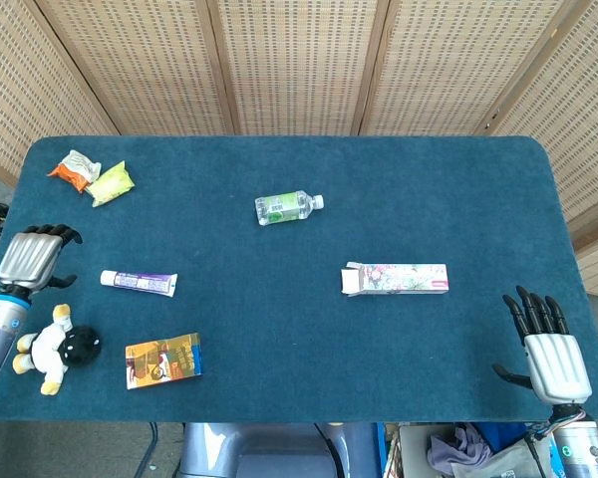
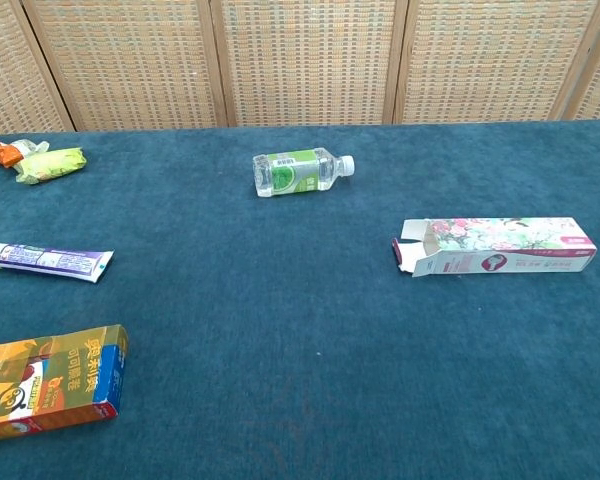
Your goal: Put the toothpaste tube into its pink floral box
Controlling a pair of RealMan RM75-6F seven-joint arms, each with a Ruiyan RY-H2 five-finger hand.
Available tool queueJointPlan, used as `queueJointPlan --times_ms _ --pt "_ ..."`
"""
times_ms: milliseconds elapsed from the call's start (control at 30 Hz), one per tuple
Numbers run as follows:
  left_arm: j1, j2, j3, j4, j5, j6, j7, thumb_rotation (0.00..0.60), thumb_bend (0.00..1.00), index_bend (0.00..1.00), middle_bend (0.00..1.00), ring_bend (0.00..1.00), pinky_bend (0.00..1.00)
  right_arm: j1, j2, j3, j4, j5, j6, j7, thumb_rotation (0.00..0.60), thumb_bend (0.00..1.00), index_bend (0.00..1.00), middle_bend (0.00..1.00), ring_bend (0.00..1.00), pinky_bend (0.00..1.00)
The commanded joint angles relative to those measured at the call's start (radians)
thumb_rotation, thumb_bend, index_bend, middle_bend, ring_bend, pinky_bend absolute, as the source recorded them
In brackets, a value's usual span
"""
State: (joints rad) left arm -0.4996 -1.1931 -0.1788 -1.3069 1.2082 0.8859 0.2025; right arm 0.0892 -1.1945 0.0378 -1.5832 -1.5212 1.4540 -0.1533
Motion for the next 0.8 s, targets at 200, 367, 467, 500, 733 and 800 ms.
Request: queueJointPlan --times_ms 200,367,467,500,733,800 --pt "-0.050 -0.054 0.014 0.048 -0.070 -0.056 0.081 0.600 0.23 0.40 0.32 0.28 0.28 0.001 0.000 0.001 0.002 0.003 -0.002 0.002 0.600 0.00 0.00 0.00 0.00 0.00" --pt "-0.071 -0.079 0.028 0.062 -0.099 -0.077 0.125 0.600 0.23 0.40 0.31 0.28 0.28 0.001 0.001 0.002 0.003 0.005 -0.003 0.004 0.600 0.00 0.00 0.00 0.00 0.00" --pt "-0.079 -0.091 0.038 0.069 -0.112 -0.089 0.148 0.600 0.23 0.40 0.28 0.25 0.28 0.001 0.002 0.003 0.003 0.006 -0.001 0.005 0.600 0.00 0.00 0.00 0.00 0.00" --pt "-0.083 -0.095 0.044 0.073 -0.119 -0.095 0.162 0.600 0.23 0.40 0.27 0.24 0.28 0.001 0.002 0.003 0.003 0.006 -0.001 0.005 0.600 0.00 0.00 0.00 0.00 0.00" --pt "-0.103 -0.126 0.064 0.087 -0.163 -0.109 0.219 0.600 0.23 0.40 0.26 0.24 0.28 0.002 0.001 0.003 0.005 0.008 -0.003 0.004 0.600 0.00 0.00 0.00 0.00 0.00" --pt "-0.109 -0.136 0.068 0.093 -0.175 -0.116 0.230 0.600 0.23 0.40 0.26 0.24 0.28 0.002 0.000 0.002 0.004 0.008 -0.004 0.004 0.600 0.00 0.00 0.00 0.00 0.00"
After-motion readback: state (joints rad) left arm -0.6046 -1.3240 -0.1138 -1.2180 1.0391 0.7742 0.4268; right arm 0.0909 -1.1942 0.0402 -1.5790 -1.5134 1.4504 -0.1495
